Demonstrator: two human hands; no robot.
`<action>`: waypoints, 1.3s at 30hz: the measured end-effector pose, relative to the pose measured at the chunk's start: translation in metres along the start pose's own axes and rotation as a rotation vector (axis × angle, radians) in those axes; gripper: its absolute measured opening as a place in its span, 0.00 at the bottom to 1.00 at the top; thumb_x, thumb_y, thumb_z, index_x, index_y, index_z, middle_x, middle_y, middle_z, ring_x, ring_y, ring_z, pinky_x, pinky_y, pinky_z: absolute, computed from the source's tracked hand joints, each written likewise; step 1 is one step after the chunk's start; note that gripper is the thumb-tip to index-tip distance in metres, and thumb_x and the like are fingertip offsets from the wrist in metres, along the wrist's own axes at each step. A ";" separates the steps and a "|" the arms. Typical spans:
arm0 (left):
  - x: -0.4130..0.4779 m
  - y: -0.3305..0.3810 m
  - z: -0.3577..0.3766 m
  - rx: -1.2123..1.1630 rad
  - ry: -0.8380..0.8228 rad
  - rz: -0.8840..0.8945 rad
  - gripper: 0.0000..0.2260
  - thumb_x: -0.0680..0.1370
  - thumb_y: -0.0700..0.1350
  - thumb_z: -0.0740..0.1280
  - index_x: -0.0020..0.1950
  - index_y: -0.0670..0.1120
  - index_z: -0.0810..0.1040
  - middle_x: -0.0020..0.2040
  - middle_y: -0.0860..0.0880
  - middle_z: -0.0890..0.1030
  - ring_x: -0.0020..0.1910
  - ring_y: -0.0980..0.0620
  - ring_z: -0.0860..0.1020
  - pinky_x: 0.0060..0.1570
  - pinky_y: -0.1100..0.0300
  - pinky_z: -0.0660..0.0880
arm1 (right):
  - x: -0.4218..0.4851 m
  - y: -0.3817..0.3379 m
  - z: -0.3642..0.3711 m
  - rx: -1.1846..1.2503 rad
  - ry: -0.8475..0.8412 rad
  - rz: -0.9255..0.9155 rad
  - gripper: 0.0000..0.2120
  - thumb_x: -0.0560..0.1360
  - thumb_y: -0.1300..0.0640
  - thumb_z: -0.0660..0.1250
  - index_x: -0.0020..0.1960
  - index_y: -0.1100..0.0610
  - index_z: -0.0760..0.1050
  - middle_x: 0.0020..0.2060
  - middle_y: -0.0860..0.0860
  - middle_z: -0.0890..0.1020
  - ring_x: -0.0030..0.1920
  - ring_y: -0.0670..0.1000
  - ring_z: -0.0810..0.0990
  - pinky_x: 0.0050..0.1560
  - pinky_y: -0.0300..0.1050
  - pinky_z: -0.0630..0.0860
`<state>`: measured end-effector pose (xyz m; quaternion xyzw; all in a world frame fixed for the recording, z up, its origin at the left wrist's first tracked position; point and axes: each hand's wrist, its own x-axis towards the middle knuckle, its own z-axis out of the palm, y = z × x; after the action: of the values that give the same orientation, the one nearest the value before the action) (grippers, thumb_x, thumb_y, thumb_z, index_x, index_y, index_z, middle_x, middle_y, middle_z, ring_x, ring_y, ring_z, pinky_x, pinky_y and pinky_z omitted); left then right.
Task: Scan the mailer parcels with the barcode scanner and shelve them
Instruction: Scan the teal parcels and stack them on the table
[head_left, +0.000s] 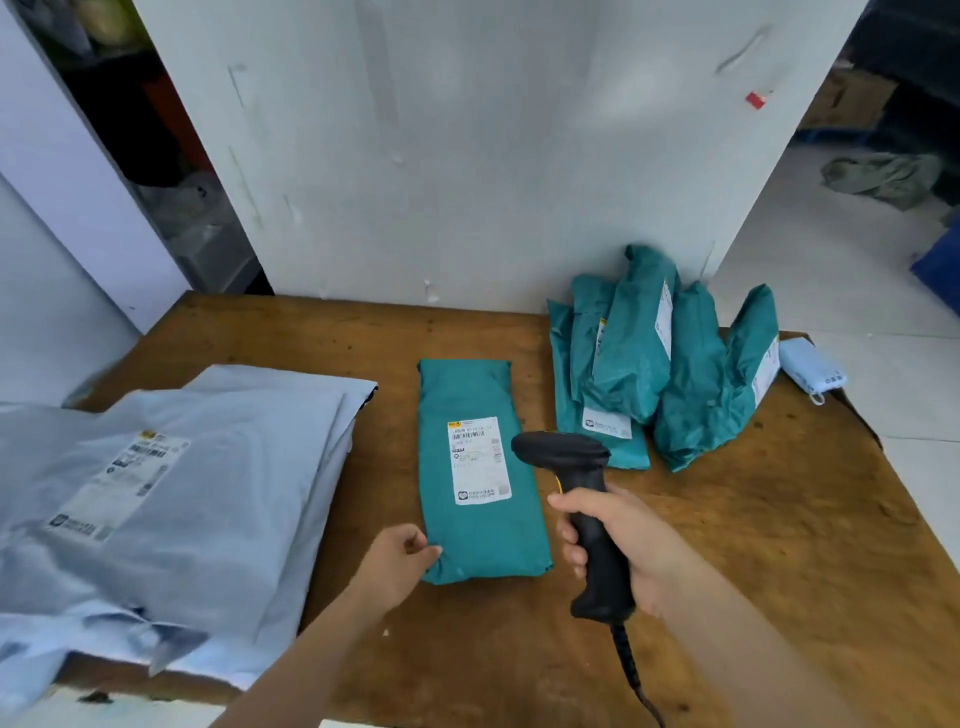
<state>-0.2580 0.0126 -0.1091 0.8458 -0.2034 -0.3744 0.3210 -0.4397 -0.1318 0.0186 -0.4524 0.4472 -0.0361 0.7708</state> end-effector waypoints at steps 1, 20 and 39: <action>-0.008 -0.008 0.000 0.016 -0.027 -0.021 0.10 0.76 0.45 0.69 0.38 0.44 0.70 0.36 0.50 0.77 0.35 0.57 0.75 0.33 0.68 0.71 | 0.000 0.006 0.003 -0.006 0.005 0.010 0.08 0.74 0.61 0.69 0.41 0.60 0.69 0.26 0.54 0.73 0.23 0.50 0.69 0.26 0.41 0.68; 0.012 -0.009 -0.007 -0.374 -0.056 -0.299 0.08 0.79 0.44 0.64 0.42 0.45 0.69 0.41 0.47 0.73 0.49 0.47 0.74 0.55 0.51 0.73 | 0.005 0.030 0.062 -0.105 0.155 -0.030 0.07 0.73 0.62 0.66 0.50 0.60 0.73 0.25 0.53 0.73 0.23 0.49 0.69 0.26 0.40 0.66; 0.021 -0.021 0.001 -0.159 0.066 -0.155 0.07 0.77 0.44 0.66 0.40 0.44 0.75 0.42 0.46 0.79 0.42 0.50 0.77 0.42 0.58 0.75 | 0.001 0.029 0.060 -0.138 0.138 -0.007 0.06 0.73 0.61 0.66 0.49 0.58 0.73 0.25 0.53 0.72 0.22 0.49 0.68 0.25 0.39 0.67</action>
<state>-0.2432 0.0149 -0.1351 0.8429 -0.0961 -0.3849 0.3636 -0.4056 -0.0750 0.0088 -0.5026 0.4989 -0.0391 0.7049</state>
